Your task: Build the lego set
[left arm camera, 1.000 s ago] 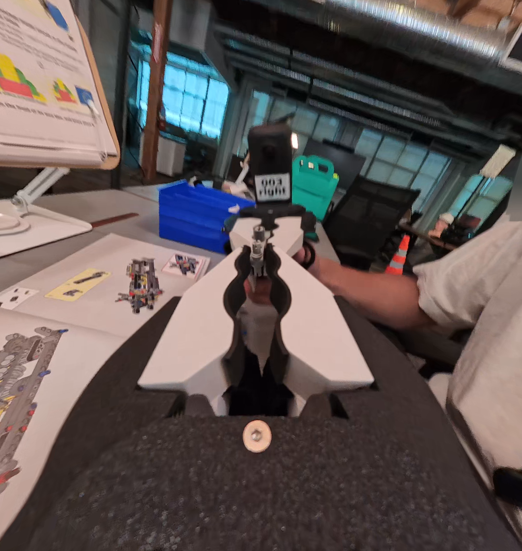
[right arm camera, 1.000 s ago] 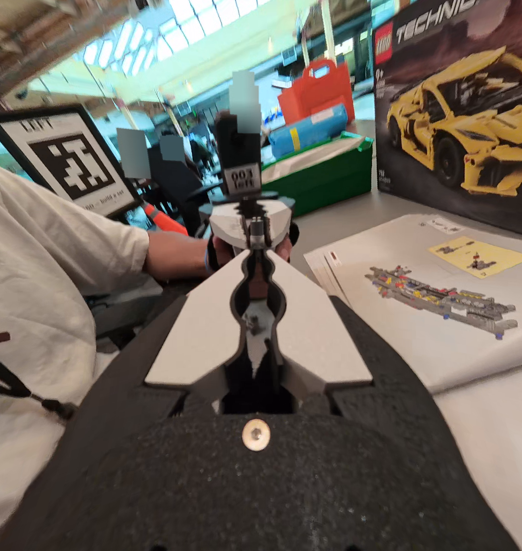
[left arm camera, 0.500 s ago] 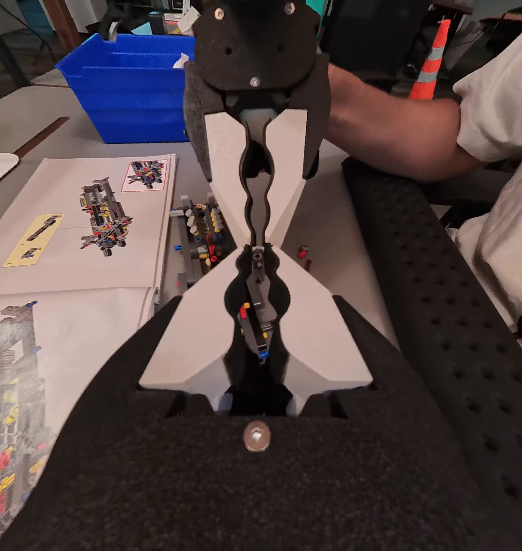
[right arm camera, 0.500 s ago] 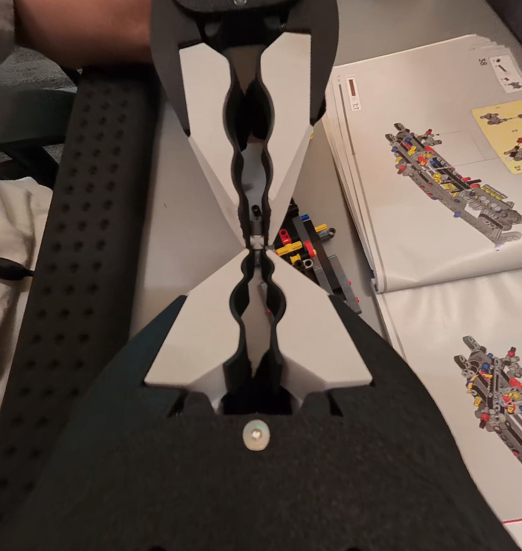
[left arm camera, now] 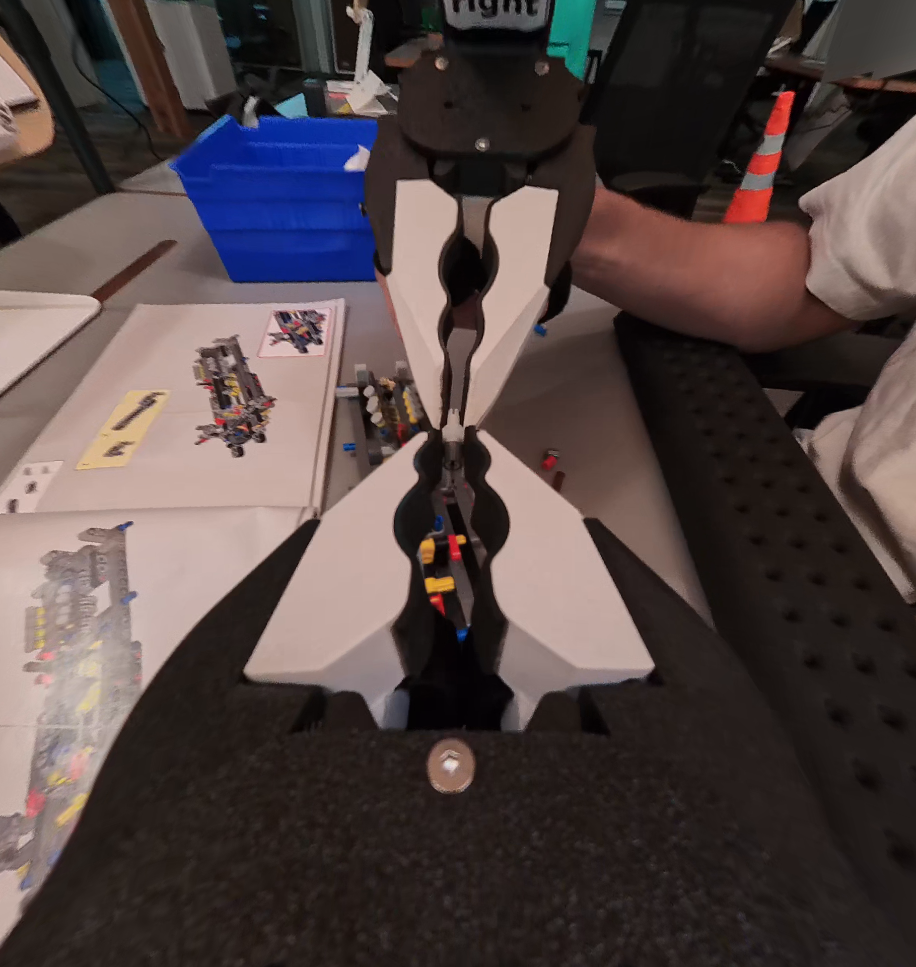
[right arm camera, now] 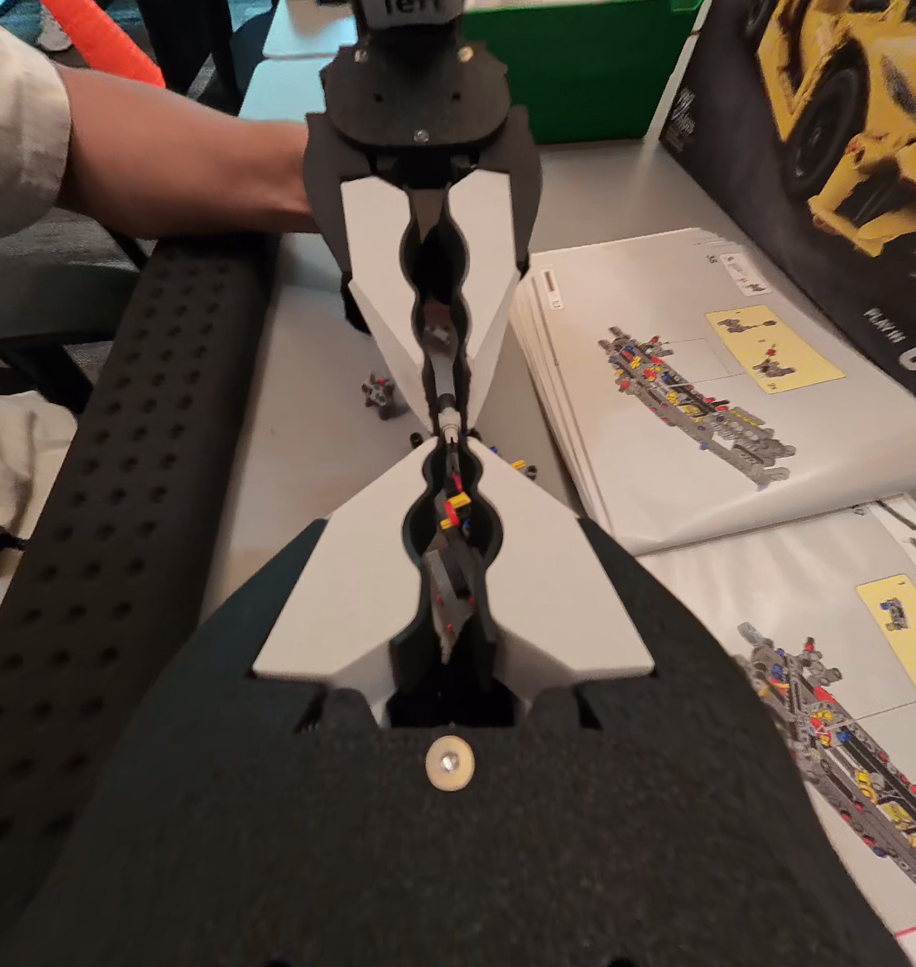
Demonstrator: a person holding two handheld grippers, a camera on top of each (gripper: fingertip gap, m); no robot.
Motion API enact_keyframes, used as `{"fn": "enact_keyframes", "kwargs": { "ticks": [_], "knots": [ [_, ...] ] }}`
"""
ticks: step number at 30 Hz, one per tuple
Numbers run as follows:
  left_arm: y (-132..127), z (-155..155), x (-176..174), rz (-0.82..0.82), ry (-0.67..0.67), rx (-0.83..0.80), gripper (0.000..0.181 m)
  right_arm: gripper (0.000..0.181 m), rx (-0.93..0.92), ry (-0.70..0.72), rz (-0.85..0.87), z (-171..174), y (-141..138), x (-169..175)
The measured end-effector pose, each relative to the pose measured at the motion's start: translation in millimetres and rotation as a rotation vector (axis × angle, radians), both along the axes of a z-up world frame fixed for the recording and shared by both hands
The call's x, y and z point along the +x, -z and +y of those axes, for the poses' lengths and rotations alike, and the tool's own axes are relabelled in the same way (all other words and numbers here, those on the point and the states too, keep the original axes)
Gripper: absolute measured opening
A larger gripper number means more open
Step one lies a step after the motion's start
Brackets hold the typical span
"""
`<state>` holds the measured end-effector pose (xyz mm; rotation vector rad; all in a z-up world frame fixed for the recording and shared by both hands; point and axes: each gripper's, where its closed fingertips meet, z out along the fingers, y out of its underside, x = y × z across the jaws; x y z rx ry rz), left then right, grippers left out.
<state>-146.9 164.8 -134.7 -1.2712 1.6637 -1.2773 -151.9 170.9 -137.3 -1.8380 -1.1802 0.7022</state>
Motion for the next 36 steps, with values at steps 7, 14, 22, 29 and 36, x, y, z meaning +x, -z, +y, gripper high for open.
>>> {"fn": "enact_keyframes", "kwargs": {
  "ticks": [7,14,22,29,36],
  "knots": [
    [-25.1,32.0,-1.0,-0.127,-0.189,0.015,0.006,0.019,-0.034,0.13,0.001,-15.5,-5.2,36.0],
    [-28.5,37.6,1.2,-0.147,-0.25,-0.028,0.006,0.018,-0.196,0.378,-0.201,-86.7,64.3,70.1],
    [-21.5,36.7,3.7,-0.114,-0.247,-0.048,0.006,0.013,-0.259,0.705,-0.184,-103.1,84.7,64.2],
    [-20.8,37.3,3.4,-0.108,-0.25,-0.044,0.006,0.013,-0.311,0.739,-0.211,-99.2,97.1,63.1],
    [-14.3,34.2,5.4,-0.084,-0.238,-0.022,0.006,0.008,-0.259,0.728,-0.265,-94.3,97.7,63.9]
  ]
}}
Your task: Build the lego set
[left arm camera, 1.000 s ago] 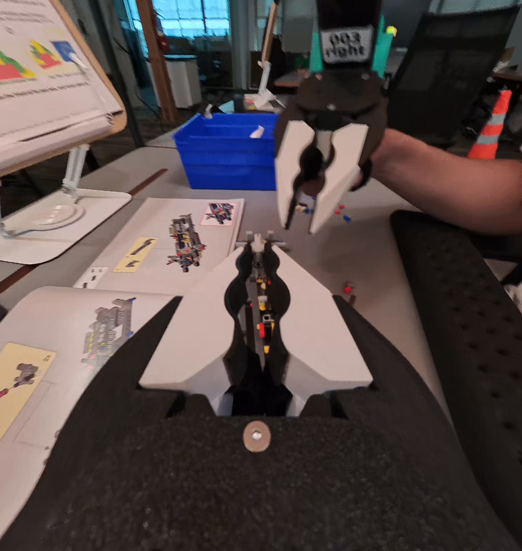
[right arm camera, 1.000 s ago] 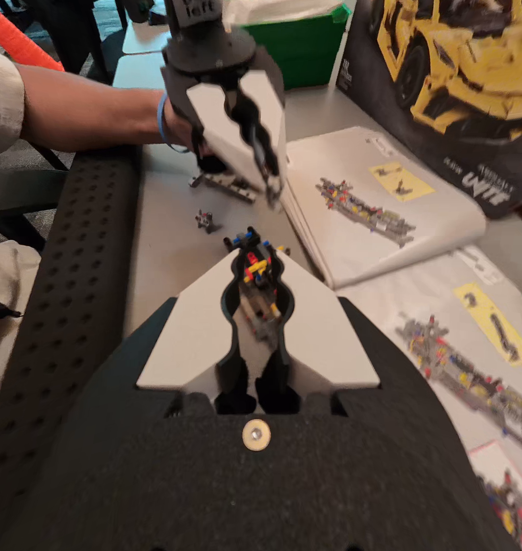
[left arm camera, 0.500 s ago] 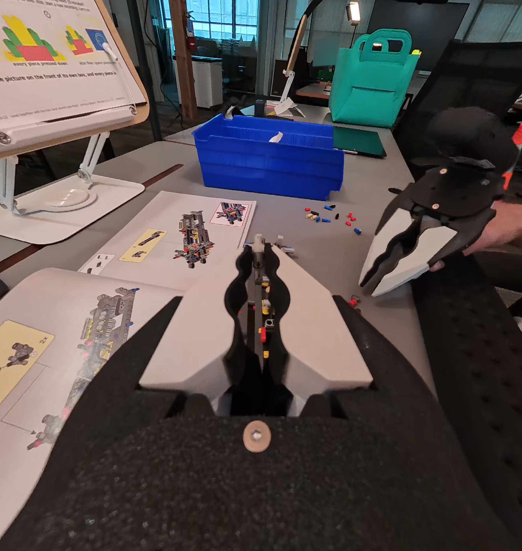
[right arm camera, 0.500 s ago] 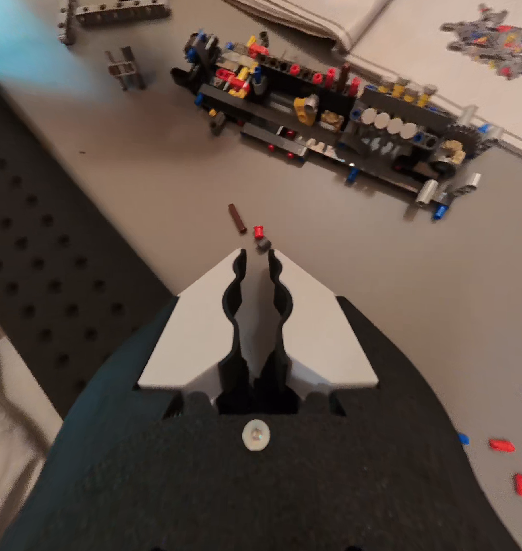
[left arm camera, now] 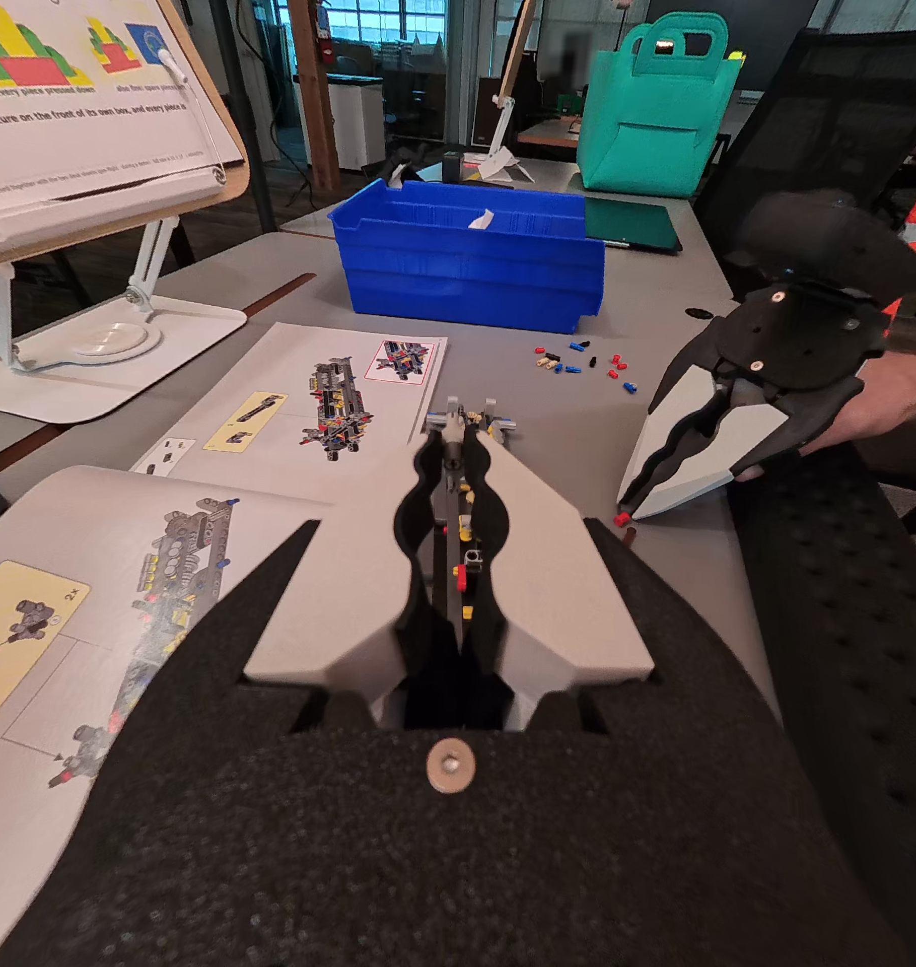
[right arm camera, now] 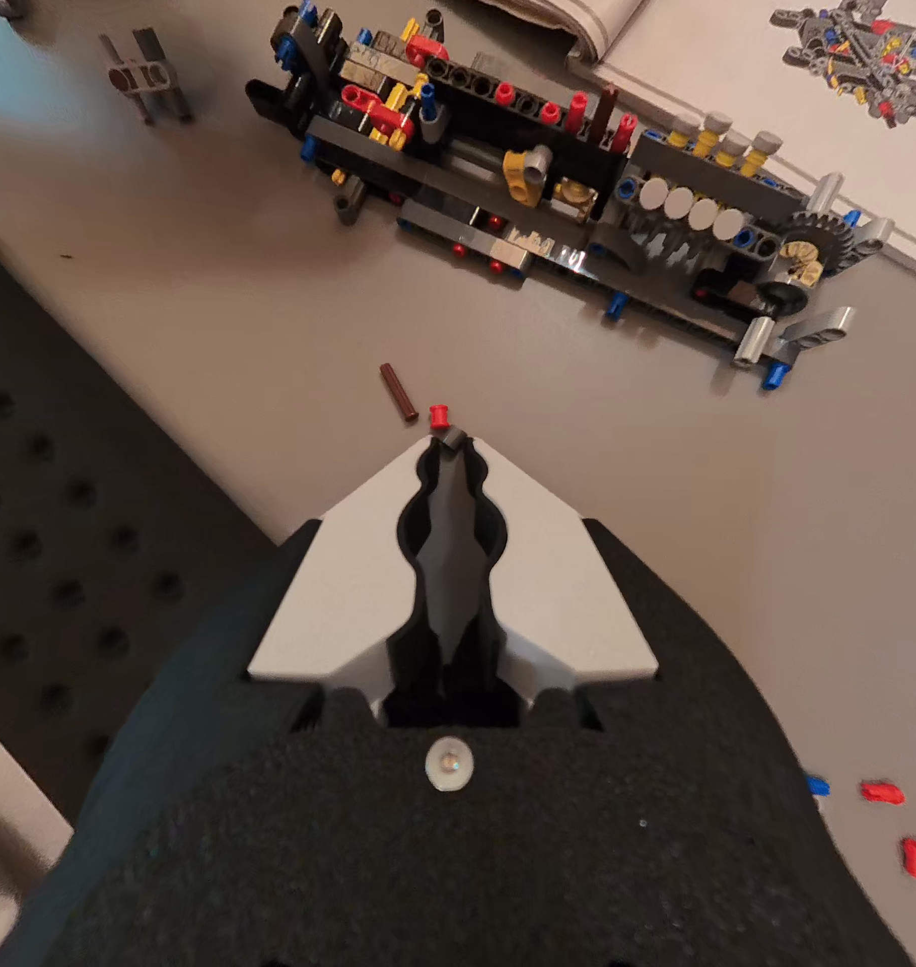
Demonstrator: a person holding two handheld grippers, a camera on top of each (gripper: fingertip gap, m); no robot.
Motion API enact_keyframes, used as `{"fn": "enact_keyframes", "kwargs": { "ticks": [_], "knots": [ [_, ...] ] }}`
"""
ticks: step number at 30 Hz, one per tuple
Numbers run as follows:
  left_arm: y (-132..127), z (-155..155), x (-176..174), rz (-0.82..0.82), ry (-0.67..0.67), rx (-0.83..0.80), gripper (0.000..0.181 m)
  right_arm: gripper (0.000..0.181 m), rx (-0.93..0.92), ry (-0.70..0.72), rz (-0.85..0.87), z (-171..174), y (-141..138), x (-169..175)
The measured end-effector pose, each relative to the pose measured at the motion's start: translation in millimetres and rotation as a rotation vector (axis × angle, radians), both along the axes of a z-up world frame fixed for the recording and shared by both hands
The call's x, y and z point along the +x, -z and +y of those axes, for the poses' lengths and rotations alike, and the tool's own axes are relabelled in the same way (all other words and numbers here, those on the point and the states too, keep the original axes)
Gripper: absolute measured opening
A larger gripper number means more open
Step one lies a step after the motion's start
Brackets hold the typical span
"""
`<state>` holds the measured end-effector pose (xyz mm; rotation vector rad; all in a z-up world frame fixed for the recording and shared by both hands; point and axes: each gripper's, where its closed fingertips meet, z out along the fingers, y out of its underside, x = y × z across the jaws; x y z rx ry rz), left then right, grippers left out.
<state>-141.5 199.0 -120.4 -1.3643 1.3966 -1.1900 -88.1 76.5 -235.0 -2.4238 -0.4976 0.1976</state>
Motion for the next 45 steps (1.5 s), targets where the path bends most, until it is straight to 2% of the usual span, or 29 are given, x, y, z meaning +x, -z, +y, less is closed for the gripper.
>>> {"fn": "enact_keyframes", "kwargs": {
  "ticks": [7,13,17,21,29,32,35,38,42,45],
  "knots": [
    [8.2,-4.9,3.2,0.027,0.024,0.0,0.006,0.008,0.009,0.006,-0.007,3.9,-0.3,0.0],
    [11.4,-7.2,3.7,0.04,0.038,0.004,0.006,0.016,-0.006,-0.015,0.029,2.7,-0.9,-4.3],
    [13.7,-6.5,3.9,0.049,0.039,0.003,0.006,0.007,0.004,-0.004,-0.004,5.0,-0.5,-0.4],
    [14.7,-6.8,3.6,0.054,0.042,0.007,0.006,0.007,0.006,-0.013,-0.005,5.5,-0.4,0.2],
    [15.3,-19.6,3.4,0.053,0.112,0.016,0.006,0.006,0.087,-0.174,-0.128,5.2,-3.9,5.7],
    [9.0,-34.8,3.3,0.021,0.193,-0.05,0.007,0.005,0.265,-0.338,-0.239,17.0,-30.7,-2.5],
    [-1.0,-46.7,1.9,-0.026,0.265,-0.147,0.007,0.005,0.523,-0.519,-0.49,40.3,-71.8,-12.8],
    [-4.4,-49.6,1.2,-0.046,0.289,-0.192,0.007,0.005,0.68,-0.539,-0.565,64.2,-103.5,-24.7],
    [4.1,-48.4,1.1,0.0,0.289,-0.199,0.007,0.006,0.739,-0.59,-0.49,74.7,-114.1,-43.6],
    [11.1,-48.0,1.3,0.038,0.281,-0.145,0.007,0.005,0.701,-0.641,-0.572,78.9,-109.4,-43.5]
  ]
}}
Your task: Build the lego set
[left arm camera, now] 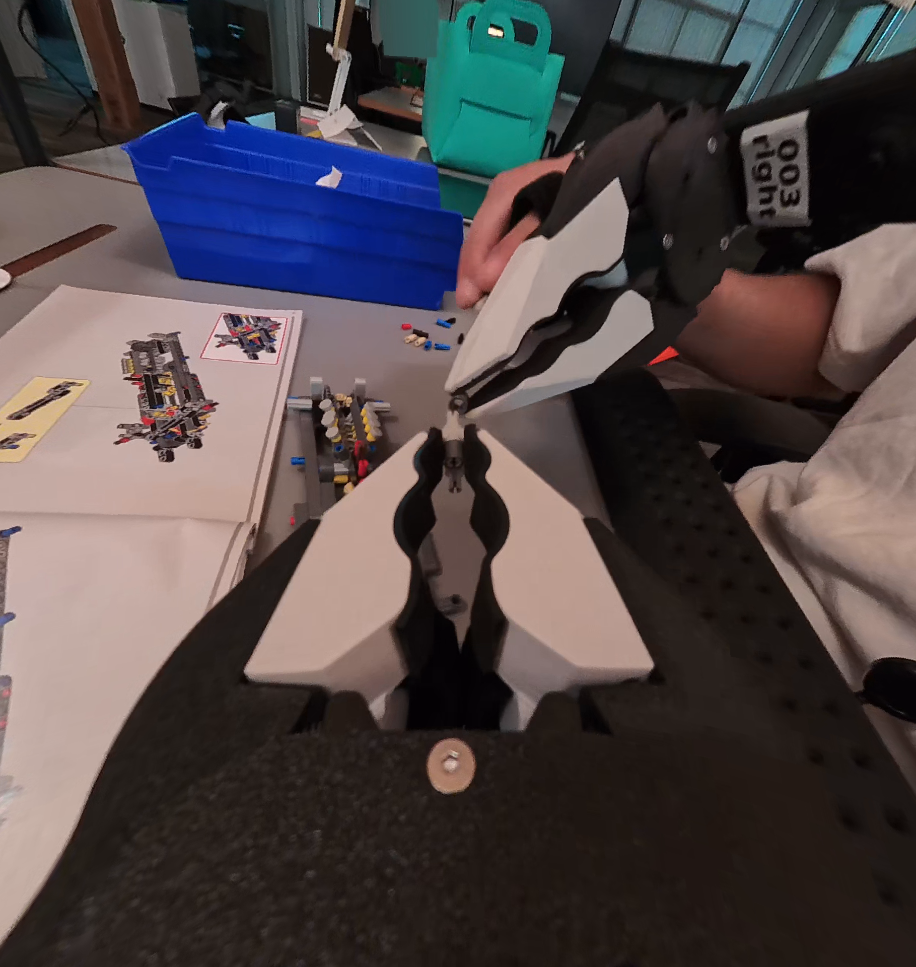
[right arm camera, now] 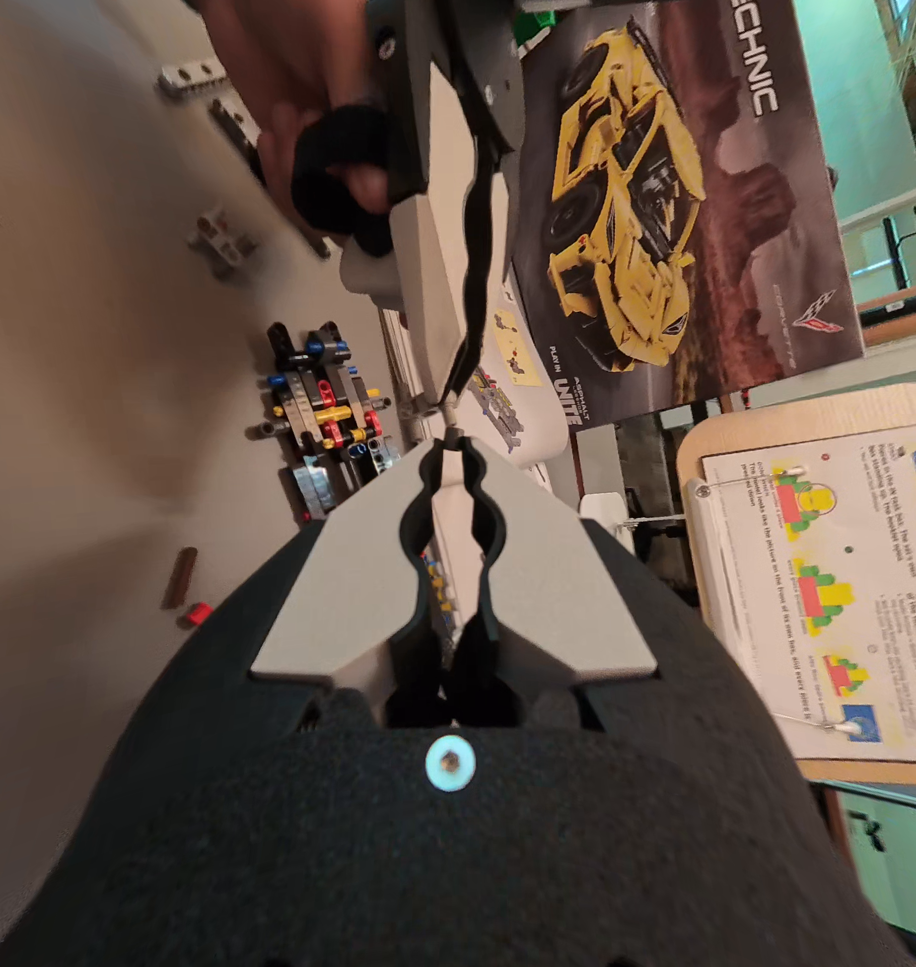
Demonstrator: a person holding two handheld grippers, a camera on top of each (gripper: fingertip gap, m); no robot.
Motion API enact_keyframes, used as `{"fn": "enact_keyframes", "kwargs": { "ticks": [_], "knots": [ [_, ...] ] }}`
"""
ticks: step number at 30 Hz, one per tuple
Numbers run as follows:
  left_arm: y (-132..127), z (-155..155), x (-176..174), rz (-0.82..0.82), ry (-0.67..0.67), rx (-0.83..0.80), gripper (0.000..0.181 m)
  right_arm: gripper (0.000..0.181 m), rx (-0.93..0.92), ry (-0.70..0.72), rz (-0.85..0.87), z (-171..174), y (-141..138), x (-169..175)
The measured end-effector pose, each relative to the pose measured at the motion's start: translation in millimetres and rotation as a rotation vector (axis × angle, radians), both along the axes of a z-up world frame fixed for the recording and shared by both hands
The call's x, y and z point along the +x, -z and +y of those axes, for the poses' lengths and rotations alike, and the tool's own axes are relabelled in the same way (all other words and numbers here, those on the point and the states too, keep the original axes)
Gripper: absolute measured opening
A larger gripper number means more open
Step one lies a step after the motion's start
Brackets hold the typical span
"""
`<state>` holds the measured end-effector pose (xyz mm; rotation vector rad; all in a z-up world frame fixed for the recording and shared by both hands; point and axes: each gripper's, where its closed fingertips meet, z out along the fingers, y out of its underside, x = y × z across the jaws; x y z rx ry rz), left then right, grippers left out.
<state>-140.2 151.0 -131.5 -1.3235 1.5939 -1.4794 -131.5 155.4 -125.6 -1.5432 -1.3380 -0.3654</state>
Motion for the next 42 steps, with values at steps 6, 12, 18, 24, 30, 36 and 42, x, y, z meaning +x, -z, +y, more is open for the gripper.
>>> {"fn": "enact_keyframes", "kwargs": {
  "ticks": [6,12,18,24,30,36,42],
  "knots": [
    [8.1,-2.9,1.6,0.03,-0.003,0.082,0.007,0.005,-0.028,-0.031,-0.12,0.0,5.2,1.1],
    [12.6,-3.7,2.3,0.051,-0.002,0.109,0.007,0.005,-0.031,-0.05,-0.217,-1.0,13.8,2.4],
    [16.2,-4.0,2.3,0.068,-0.002,0.135,0.007,0.005,-0.03,-0.061,-0.247,-2.1,18.5,0.3],
    [17.6,-5.2,1.0,0.074,0.009,0.152,0.007,0.005,0.015,-0.097,-0.306,-3.0,20.0,-1.3],
    [14.7,-8.5,-0.4,0.059,0.038,0.117,0.007,0.005,0.059,-0.145,-0.257,-4.3,17.3,-3.8],
    [23.1,-2.2,5.6,0.106,-0.041,0.208,0.006,0.005,-0.001,-0.014,-0.299,1.7,26.0,3.1],
    [34.6,2.8,9.7,0.181,-0.112,0.297,0.006,0.005,-0.049,0.112,-0.347,6.3,38.7,8.0]
  ]
}}
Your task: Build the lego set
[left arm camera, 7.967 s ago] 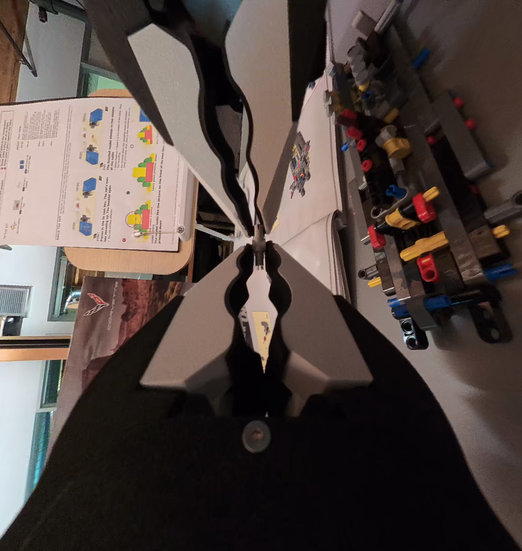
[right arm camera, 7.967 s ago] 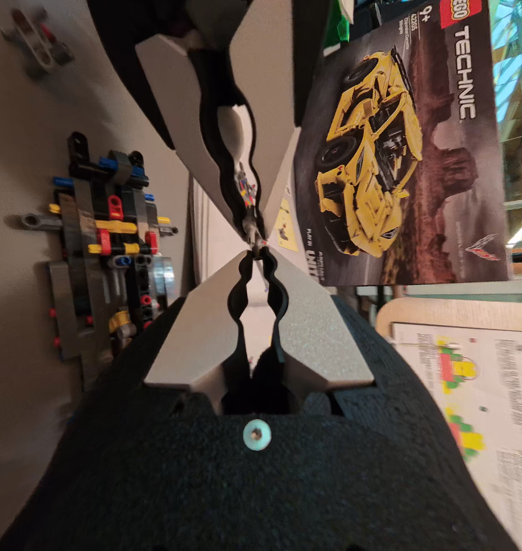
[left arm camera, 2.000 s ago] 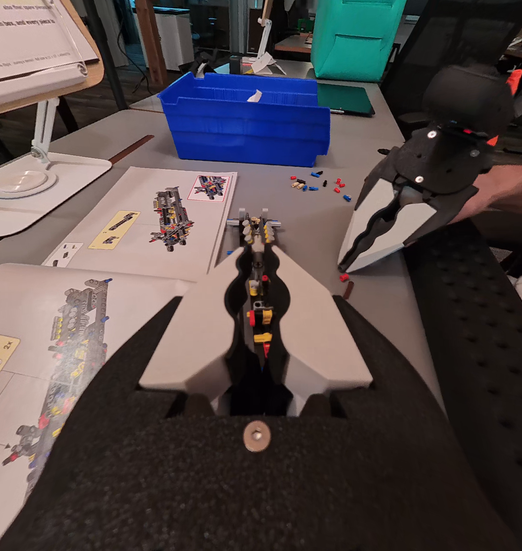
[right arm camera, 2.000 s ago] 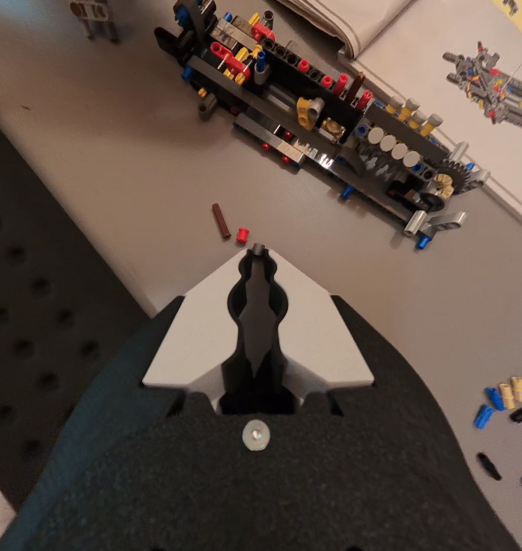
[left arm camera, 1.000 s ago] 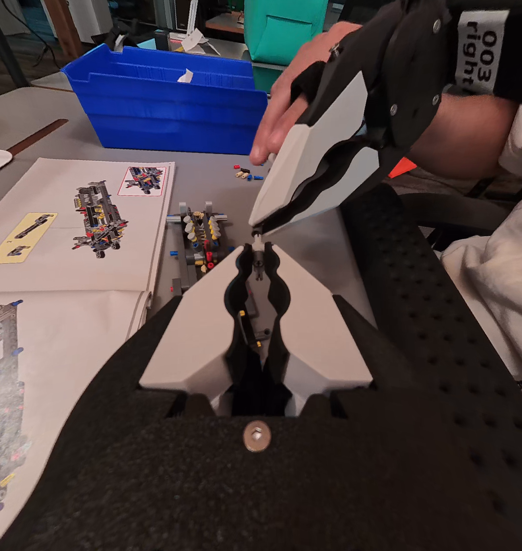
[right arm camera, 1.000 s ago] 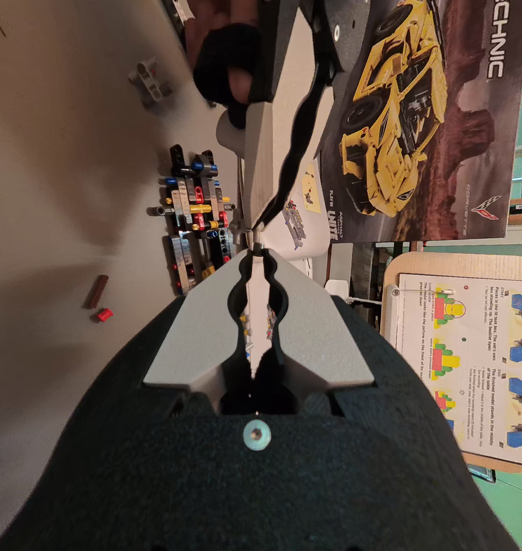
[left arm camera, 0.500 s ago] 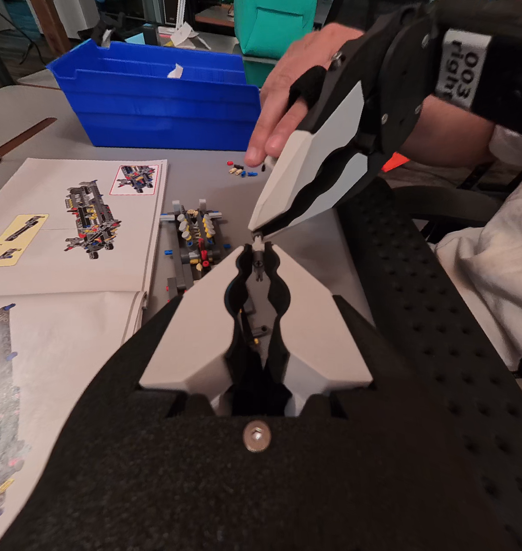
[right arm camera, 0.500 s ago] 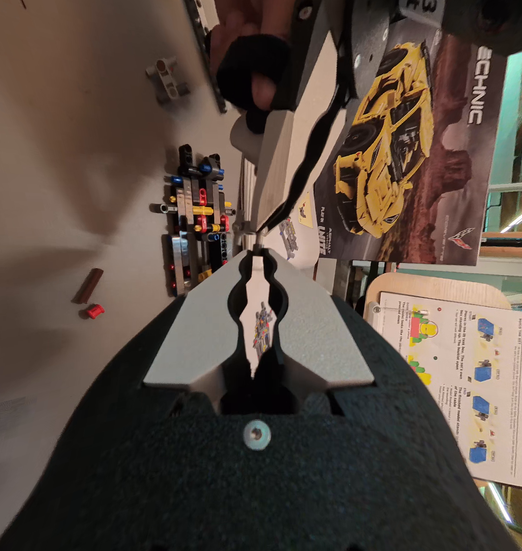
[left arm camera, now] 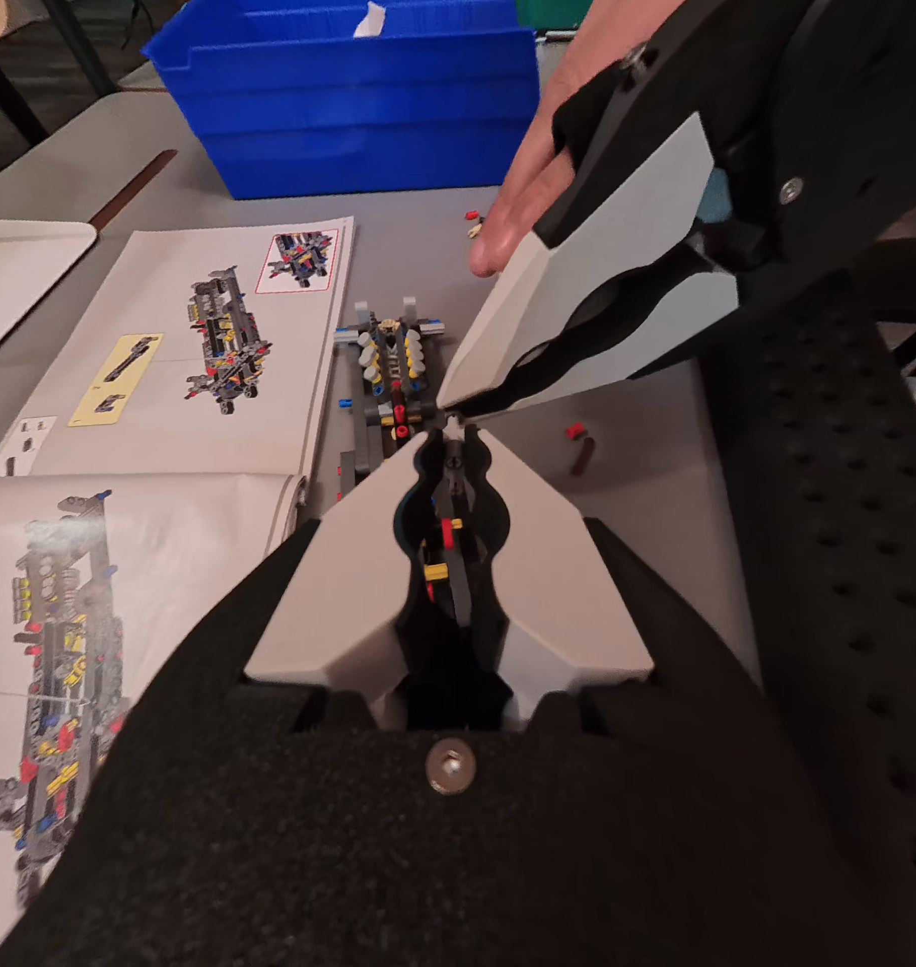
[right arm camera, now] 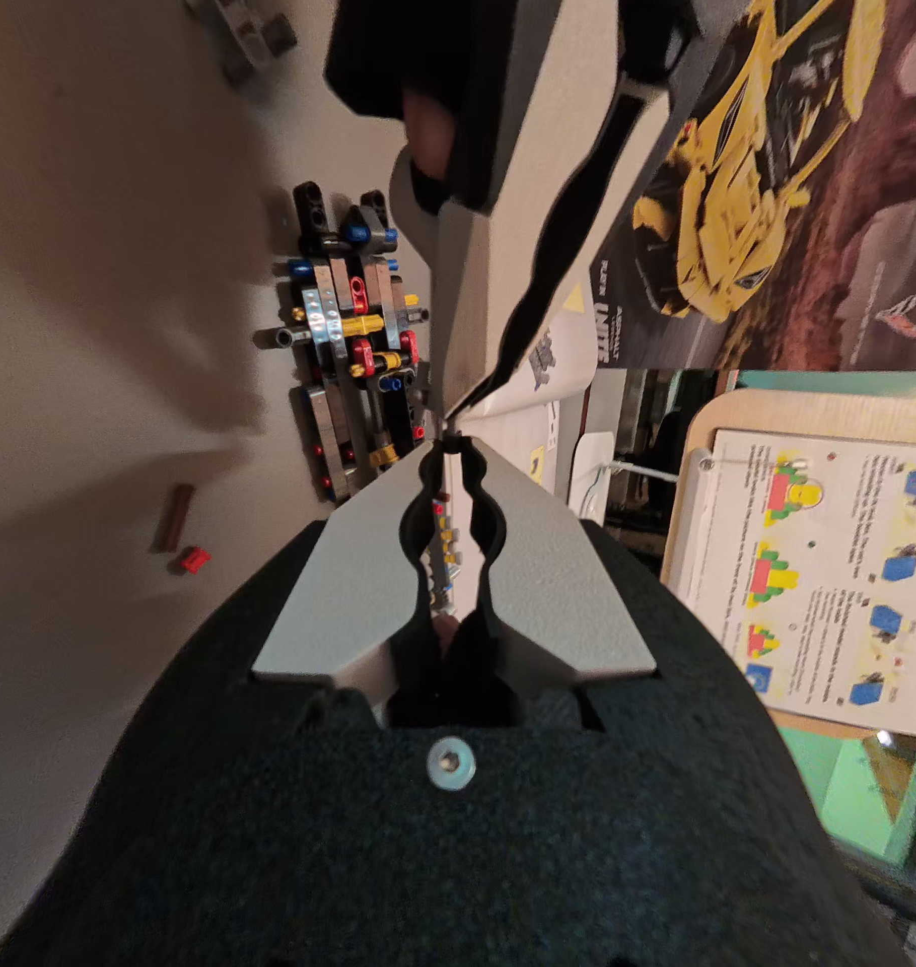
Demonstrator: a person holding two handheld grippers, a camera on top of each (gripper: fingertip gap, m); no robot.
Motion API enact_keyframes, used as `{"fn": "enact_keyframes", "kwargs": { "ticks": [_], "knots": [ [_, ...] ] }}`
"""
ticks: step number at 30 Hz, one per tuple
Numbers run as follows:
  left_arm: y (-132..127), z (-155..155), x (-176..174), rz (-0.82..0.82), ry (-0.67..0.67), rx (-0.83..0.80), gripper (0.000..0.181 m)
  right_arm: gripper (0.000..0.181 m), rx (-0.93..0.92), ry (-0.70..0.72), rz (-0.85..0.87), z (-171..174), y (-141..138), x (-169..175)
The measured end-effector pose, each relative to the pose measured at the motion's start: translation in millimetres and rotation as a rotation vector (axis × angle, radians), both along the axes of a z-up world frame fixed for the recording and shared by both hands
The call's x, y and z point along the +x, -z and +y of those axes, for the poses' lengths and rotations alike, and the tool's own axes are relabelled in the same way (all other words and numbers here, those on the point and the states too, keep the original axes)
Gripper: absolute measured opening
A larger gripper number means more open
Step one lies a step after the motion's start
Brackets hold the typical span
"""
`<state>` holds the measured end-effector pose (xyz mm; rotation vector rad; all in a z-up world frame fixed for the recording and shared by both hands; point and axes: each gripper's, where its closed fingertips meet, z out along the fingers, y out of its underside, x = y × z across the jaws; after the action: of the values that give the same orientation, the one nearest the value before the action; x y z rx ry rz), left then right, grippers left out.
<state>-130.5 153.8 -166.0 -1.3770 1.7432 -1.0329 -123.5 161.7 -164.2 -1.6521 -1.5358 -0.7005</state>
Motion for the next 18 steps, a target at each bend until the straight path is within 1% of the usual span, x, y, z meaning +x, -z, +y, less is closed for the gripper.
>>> {"fn": "enact_keyframes", "kwargs": {
  "ticks": [2,7,12,16,18],
  "knots": [
    [2.0,1.8,1.8,0.015,-0.031,0.031,0.006,0.004,-0.021,0.061,0.031,1.6,2.3,2.0],
    [3.9,4.3,3.0,0.031,-0.067,0.123,0.006,0.005,-0.039,0.14,0.098,3.6,4.3,3.6],
    [2.1,2.2,1.4,0.017,-0.037,0.082,0.006,0.004,-0.003,0.092,0.056,1.9,2.5,1.3],
    [0.0,-3.6,-0.5,0.004,0.011,0.004,0.006,0.004,0.022,0.033,0.042,-3.6,-0.1,-1.6],
    [0.6,-5.0,-0.8,0.009,0.02,0.004,0.007,0.004,0.04,0.025,0.014,-4.8,-0.2,-2.0]
  ]
}}
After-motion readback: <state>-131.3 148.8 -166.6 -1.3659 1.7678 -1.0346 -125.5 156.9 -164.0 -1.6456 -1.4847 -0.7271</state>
